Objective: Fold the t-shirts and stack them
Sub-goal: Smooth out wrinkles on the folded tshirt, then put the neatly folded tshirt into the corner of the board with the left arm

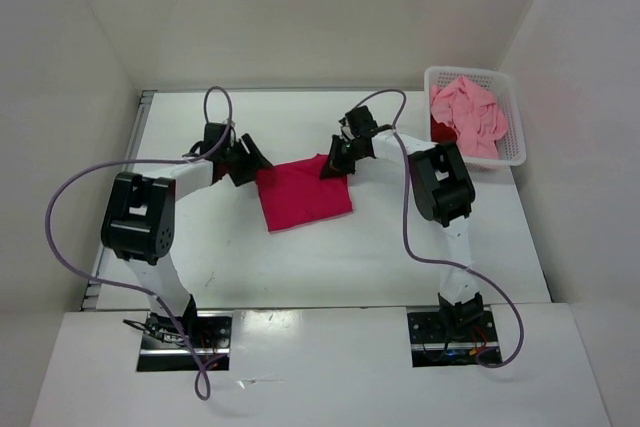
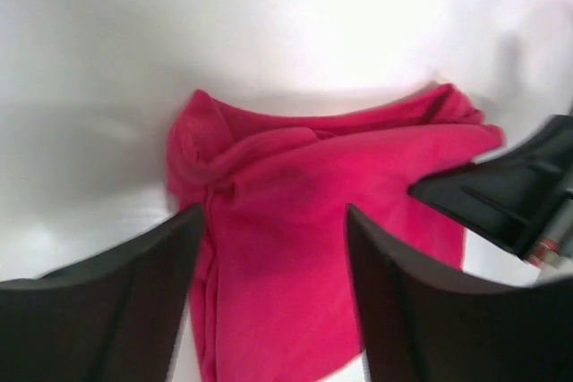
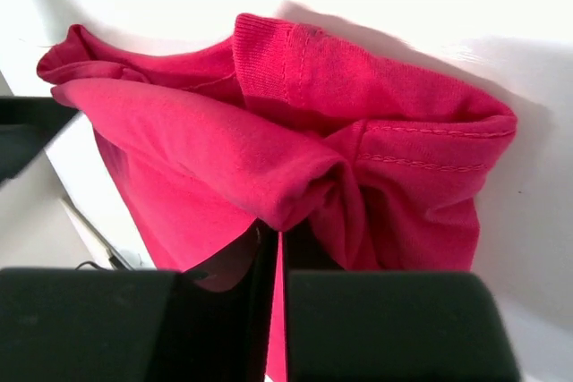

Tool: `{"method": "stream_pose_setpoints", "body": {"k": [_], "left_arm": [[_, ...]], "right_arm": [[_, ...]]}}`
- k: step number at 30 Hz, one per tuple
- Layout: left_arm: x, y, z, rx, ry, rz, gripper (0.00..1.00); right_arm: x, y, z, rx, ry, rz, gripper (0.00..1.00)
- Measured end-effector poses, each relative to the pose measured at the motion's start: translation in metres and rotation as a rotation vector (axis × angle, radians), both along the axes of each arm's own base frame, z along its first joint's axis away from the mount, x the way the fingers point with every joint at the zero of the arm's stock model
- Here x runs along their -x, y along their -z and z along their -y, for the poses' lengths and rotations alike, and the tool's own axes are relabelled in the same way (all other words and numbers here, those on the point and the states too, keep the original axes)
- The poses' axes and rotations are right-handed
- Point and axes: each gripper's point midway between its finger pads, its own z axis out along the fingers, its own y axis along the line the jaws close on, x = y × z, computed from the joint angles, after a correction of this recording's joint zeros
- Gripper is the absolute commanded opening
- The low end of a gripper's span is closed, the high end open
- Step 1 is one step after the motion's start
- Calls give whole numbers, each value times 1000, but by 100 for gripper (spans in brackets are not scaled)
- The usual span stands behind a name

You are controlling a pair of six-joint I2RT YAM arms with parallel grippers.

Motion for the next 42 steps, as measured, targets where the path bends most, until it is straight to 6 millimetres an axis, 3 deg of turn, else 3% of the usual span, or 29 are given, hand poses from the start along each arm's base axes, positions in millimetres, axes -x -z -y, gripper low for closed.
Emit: {"method": "stream_pose_setpoints", "body": {"k": [5, 8, 10, 15, 17, 20, 23, 27, 28, 31, 35, 38, 40, 42], "left_arm": [[16, -50, -15, -14, -19, 111, 79], [32, -67, -18, -15, -22, 155, 78], [44, -58, -19, -17, -21, 136, 76], [69, -3, -17, -16, 0, -26, 72], [74, 10, -16, -7, 9, -69, 71], [76, 21, -9, 20, 32, -98, 68], [65, 21, 7, 50, 78, -74, 63], [54, 26, 34, 106, 135, -54, 35], [51, 29, 39, 118, 144, -53, 19], [41, 31, 53, 149, 160, -66, 3], [6, 16, 67, 138, 181, -23, 0], [-31, -12, 68, 142, 172, 42, 0], [-60, -37, 53, 146, 139, 104, 0], [-90, -64, 20, 145, 77, 177, 0]], "right_arm": [[2, -12, 1, -13, -12, 10, 31], [4, -45, 0, -39, -29, 59, 41], [7, -74, 1, -60, -37, 114, 44], [24, -145, 14, -117, -37, 239, 47], [32, -163, 25, -128, -23, 273, 47], [43, -175, 38, -134, -3, 295, 47], [55, -172, 47, -132, 9, 283, 47], [66, -153, 50, -127, 16, 222, 47], [69, -148, 52, -126, 22, 205, 47], [74, -140, 55, -123, 31, 177, 47], [74, -147, 64, -129, 54, 194, 48], [71, -158, 78, -134, 90, 224, 48], [70, -162, 85, -133, 105, 238, 48], [68, -162, 91, -128, 118, 241, 48]]}}
